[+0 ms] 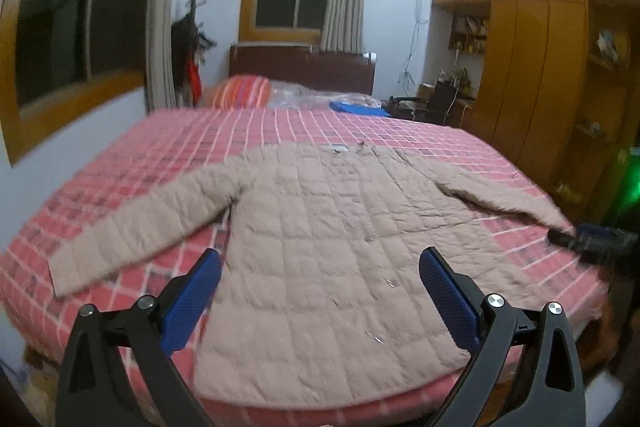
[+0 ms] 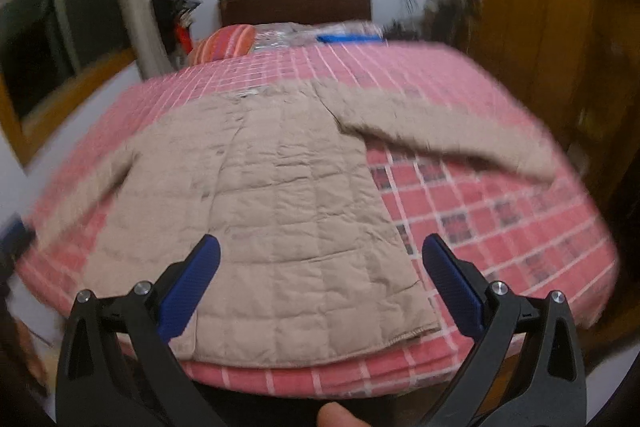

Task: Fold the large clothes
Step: 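Grasp the cuff of a beige jacket sleeve with the right tool, then lift the sleeve and fold it across the jacket body, then release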

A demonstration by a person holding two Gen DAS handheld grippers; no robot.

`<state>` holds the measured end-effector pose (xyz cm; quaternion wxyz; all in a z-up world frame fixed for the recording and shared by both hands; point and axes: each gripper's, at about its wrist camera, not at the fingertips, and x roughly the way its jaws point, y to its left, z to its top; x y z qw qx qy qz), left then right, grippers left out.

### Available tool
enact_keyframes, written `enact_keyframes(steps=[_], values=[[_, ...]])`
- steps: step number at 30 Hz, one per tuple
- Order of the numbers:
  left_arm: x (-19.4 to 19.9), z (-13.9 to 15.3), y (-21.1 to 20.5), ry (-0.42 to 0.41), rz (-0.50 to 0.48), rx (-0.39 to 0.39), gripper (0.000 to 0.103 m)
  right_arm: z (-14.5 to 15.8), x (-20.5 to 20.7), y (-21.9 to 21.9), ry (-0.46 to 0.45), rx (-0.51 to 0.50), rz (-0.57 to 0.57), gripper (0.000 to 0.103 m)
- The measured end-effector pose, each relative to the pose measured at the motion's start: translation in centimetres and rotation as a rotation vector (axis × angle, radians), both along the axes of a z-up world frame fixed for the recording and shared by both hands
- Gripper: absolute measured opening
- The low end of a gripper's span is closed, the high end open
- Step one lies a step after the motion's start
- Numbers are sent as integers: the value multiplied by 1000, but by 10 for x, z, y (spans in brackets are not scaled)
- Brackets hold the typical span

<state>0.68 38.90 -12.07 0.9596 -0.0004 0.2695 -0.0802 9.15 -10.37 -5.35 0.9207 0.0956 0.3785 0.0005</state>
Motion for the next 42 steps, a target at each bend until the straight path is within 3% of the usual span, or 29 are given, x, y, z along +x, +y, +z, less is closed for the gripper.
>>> enact_keyframes(steps=[3,5,6,7,8,10,14,17,23,28,35,39,42], values=[[23,-6,-7,51,-39,-26,99,-15,24,-57,39,152,-94,99],[37,-9,-4,69,-10,-63,99,-28,40,-95,65,256,-149,98],[46,-12,-2,80,4,-82,99,-34,46,-114,72,316,-185,92],[53,-14,-1,93,11,-94,99,-44,51,-139,81,397,-239,77],[59,-17,0,107,9,-98,99,-55,57,-160,89,479,-288,70],[69,-20,0,121,-2,-94,99,-72,62,-197,90,621,-367,67],[81,-22,-7,95,-31,-29,99,-102,68,-272,22,829,-561,63],[93,-25,-8,103,-50,-37,99,-120,69,-308,-54,967,-672,63],[128,-37,1,193,-53,-128,99,-149,86,-341,-100,1030,-798,63],[146,-43,1,213,-43,-132,99,-176,96,-355,-78,1052,-866,60],[166,-44,2,234,-52,-184,99,-182,110,-366,-124,1000,-891,58],[180,-46,6,283,-80,-279,99,-183,117,-373,-150,998,-894,44],[184,-44,7,283,-78,-270,99,-186,118,-375,-146,974,-885,29]])
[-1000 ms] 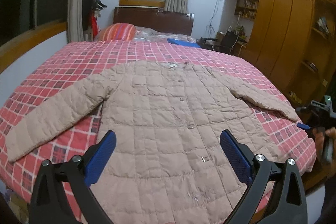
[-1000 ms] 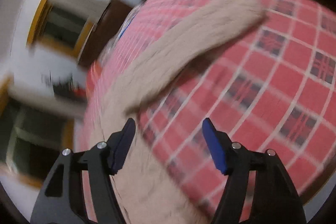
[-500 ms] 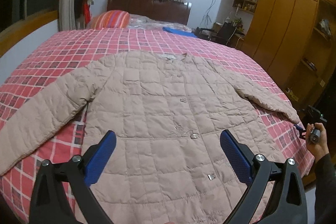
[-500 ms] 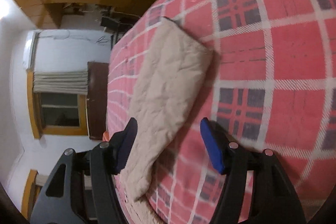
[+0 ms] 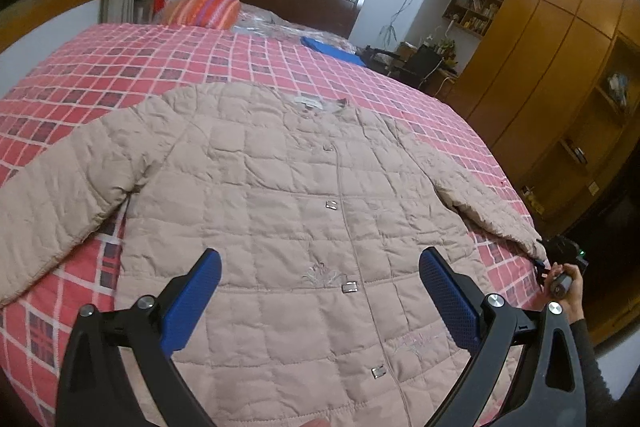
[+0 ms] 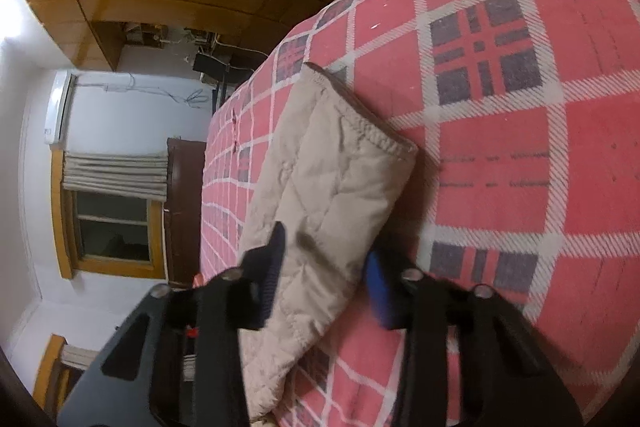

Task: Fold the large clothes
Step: 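Lift the sleeve and fold it across the jacket body, then release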

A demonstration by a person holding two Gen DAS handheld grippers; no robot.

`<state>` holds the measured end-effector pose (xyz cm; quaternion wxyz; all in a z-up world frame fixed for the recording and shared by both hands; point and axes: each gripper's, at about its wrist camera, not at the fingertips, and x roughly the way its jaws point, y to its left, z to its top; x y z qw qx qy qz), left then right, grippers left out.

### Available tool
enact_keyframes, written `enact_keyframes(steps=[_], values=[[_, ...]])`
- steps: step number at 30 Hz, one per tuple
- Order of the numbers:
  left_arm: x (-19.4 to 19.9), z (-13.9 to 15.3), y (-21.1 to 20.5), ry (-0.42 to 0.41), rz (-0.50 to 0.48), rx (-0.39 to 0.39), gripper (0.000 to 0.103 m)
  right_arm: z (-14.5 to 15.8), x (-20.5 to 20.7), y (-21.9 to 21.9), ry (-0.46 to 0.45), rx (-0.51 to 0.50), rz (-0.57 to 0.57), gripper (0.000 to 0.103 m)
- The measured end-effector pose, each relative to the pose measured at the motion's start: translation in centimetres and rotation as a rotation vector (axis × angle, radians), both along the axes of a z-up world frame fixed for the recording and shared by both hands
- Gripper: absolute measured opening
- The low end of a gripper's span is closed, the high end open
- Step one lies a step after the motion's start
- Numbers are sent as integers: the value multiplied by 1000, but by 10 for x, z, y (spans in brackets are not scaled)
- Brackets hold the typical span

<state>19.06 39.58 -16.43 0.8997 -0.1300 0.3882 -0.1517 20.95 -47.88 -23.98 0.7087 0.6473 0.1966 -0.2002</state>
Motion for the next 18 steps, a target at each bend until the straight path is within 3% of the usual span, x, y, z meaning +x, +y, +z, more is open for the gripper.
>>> enact_keyframes(steps=[3,7,18], values=[[1,2,1,-4,3,14,99,0,2,2,16,-40,18,15],[1,4,6,8,2,19,99,12,11,8,35,-138,26,9],[-8,15,24,-5,20,18,99,100,49,33,-4,-392,102,8]])
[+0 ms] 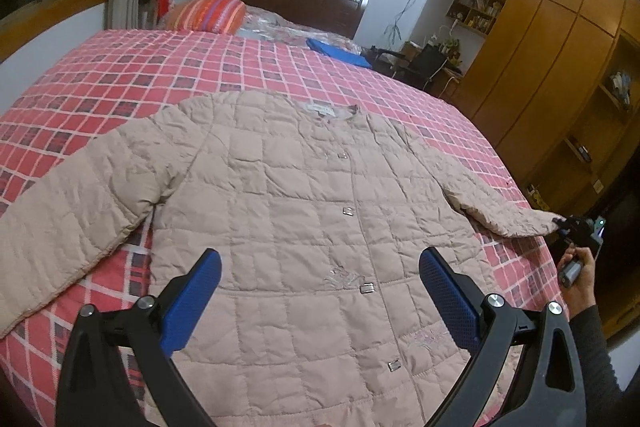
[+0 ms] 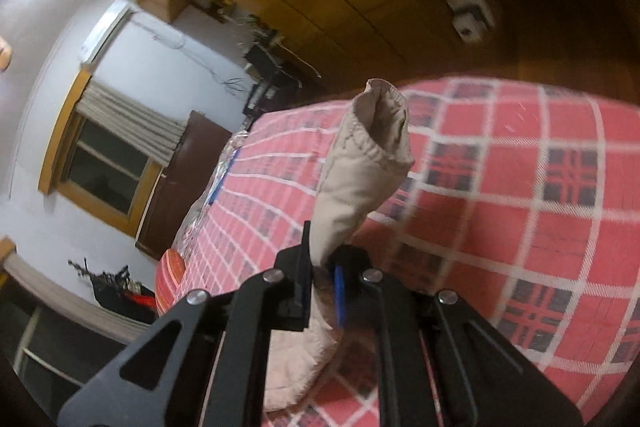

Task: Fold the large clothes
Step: 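Lift the sleeve and fold it across the jacket body, then release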

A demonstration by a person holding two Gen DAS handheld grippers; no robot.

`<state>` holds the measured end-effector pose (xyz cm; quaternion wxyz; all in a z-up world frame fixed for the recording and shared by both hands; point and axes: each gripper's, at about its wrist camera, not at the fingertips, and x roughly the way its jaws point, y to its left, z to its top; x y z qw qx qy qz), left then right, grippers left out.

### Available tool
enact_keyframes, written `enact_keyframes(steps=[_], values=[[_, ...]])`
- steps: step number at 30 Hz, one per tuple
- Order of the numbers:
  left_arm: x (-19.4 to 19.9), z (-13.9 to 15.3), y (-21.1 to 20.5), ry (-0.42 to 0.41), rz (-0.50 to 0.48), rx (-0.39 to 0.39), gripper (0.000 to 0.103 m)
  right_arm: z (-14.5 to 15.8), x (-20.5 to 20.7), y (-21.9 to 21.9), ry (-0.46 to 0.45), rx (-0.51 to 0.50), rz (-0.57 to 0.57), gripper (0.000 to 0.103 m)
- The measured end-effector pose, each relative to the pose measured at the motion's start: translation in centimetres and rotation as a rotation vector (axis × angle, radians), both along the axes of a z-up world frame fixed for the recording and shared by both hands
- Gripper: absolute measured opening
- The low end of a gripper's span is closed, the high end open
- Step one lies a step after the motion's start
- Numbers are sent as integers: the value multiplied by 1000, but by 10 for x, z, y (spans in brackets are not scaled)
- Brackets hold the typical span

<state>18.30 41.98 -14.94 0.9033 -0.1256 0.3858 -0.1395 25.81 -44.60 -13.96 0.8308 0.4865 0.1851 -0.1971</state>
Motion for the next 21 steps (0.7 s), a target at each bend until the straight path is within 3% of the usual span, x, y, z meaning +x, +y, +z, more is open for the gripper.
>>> enact_keyframes(steps=[14,21], values=[[-6,13,13,-32,-2,-12,99,97,38,97,-76,-283,201,8],[-2,18,26,-40,28,-10,99,122,60,165,-110,-394,338,8]])
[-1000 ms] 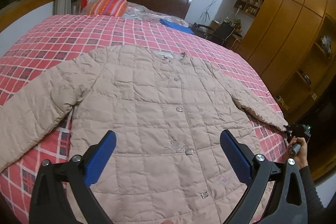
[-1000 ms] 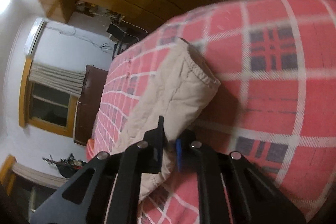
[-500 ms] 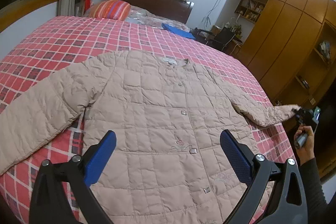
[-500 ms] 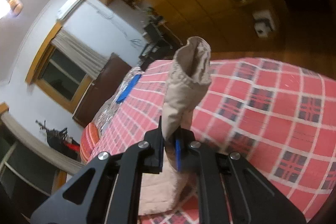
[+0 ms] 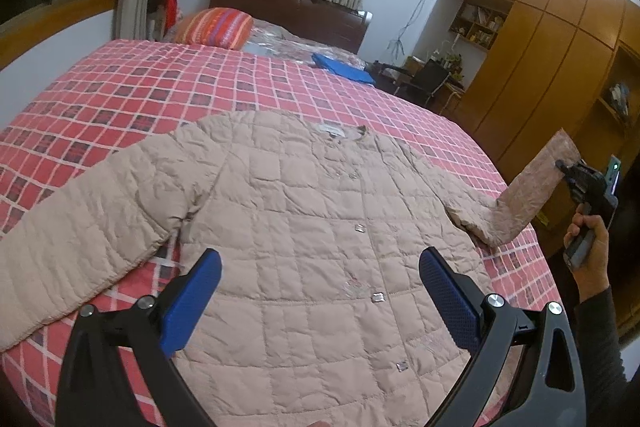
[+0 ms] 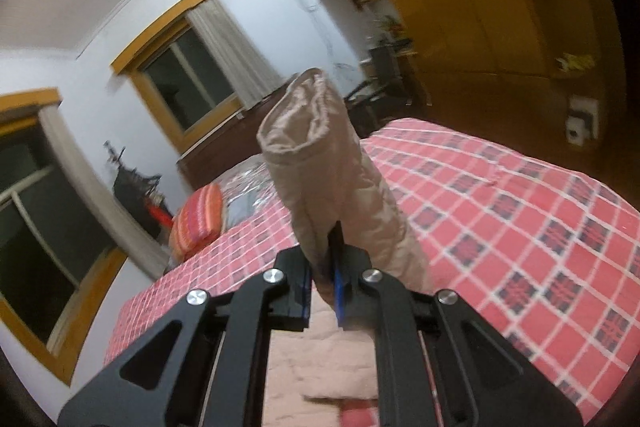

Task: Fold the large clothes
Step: 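Lift the sleeve and fold it across the jacket body, then release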

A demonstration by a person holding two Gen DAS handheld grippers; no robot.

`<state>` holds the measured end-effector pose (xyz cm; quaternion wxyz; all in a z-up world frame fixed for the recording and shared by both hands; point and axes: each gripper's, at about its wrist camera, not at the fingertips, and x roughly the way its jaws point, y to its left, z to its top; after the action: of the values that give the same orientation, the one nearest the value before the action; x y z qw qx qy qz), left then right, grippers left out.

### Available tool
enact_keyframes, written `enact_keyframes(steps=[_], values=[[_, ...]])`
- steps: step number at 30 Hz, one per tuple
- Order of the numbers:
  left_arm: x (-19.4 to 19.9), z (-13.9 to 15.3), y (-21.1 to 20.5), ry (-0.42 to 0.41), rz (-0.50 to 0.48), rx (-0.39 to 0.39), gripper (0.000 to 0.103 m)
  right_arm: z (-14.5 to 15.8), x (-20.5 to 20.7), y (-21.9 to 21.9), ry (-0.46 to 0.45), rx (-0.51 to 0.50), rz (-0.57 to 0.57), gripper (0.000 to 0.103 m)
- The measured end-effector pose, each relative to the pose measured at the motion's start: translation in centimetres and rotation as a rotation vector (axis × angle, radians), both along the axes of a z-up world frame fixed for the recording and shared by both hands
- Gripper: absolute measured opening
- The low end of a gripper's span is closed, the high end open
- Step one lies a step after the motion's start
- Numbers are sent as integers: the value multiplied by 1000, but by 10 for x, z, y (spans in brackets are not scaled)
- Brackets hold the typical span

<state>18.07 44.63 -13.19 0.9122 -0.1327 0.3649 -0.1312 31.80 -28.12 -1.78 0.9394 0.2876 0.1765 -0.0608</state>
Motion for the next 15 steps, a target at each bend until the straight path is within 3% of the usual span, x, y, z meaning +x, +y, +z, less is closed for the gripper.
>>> enact_keyframes(steps=[9,15], values=[[14,8,17,-19,26,-7,99,-6,32,111,38,-125,199,8],[37,6,18,11,-4,-68,99,-38,53,199,130,-247,351,7]])
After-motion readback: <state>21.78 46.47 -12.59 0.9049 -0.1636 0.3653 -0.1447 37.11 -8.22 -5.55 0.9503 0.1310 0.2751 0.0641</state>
